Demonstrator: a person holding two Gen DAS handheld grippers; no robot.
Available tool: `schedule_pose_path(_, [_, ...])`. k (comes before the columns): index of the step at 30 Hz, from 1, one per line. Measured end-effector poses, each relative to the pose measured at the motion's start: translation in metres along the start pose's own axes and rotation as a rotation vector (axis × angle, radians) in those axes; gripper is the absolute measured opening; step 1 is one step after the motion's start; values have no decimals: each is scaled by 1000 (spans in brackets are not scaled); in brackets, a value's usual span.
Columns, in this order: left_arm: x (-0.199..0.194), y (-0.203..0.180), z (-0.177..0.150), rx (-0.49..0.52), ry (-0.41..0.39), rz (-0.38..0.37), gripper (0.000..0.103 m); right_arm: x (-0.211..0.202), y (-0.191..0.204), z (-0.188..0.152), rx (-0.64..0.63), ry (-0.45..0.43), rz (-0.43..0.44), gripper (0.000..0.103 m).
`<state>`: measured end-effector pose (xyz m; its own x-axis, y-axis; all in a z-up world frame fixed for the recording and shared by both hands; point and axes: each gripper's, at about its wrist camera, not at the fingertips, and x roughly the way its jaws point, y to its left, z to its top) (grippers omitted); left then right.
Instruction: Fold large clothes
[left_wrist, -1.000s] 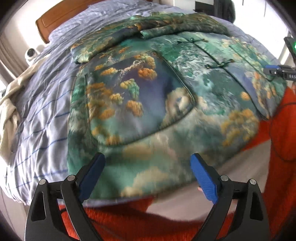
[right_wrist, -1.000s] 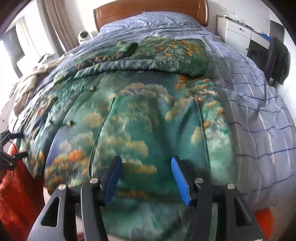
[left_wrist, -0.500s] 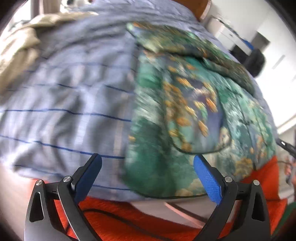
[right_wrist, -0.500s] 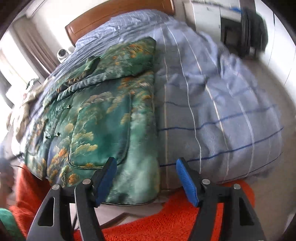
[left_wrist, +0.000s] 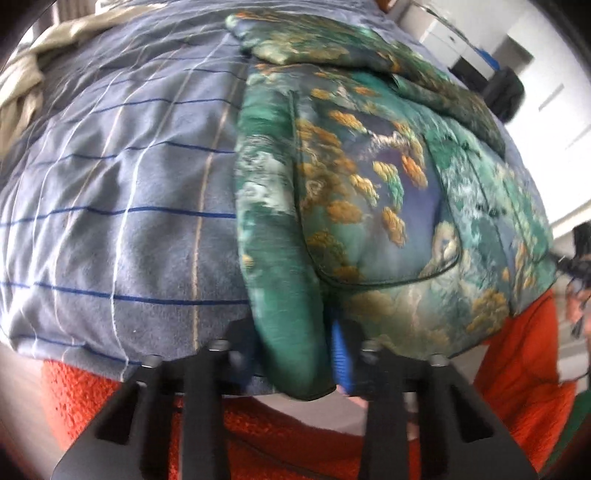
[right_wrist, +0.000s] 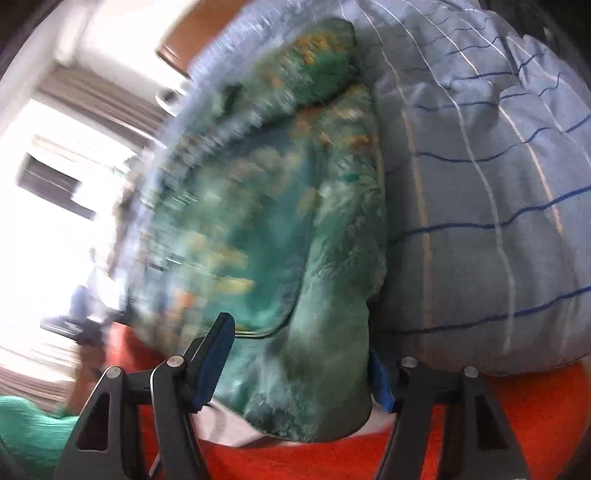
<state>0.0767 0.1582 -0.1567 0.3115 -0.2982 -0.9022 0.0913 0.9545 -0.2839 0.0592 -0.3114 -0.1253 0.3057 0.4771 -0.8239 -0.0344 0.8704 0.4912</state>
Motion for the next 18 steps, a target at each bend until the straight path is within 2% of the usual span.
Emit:
schedule_pose_path(1, [-2, -1, 2, -12, -2, -6, 14, 6, 3, 0, -17, 16, -23, 38])
schedule_pose_path(3, [-11, -3, 3, -30, -23, -17, 11, 6, 12, 2, -36, -9, -22, 19])
schedule_pose_path(4, [-21, -7, 5, -38, -51, -33, 10, 0, 18, 4, -41, -33, 3, 17])
schedule_pose_path(8, [-64, -8, 15, -106, -159, -127, 10, -38, 41, 19, -22, -154, 121, 16])
schedule_pose_path(11, [-86, -14, 23, -118, -219, -160, 10, -60, 60, 29, -51, -208, 155, 15])
schedule_pose_path(15, [-98, -13, 15, -107, -231, -140, 10, -74, 70, 24, -86, -231, 153, 15])
schedule_pose_path(18, [-94, -8, 2, -123, -208, -128, 10, -77, 57, 12, -63, -214, 152, 14])
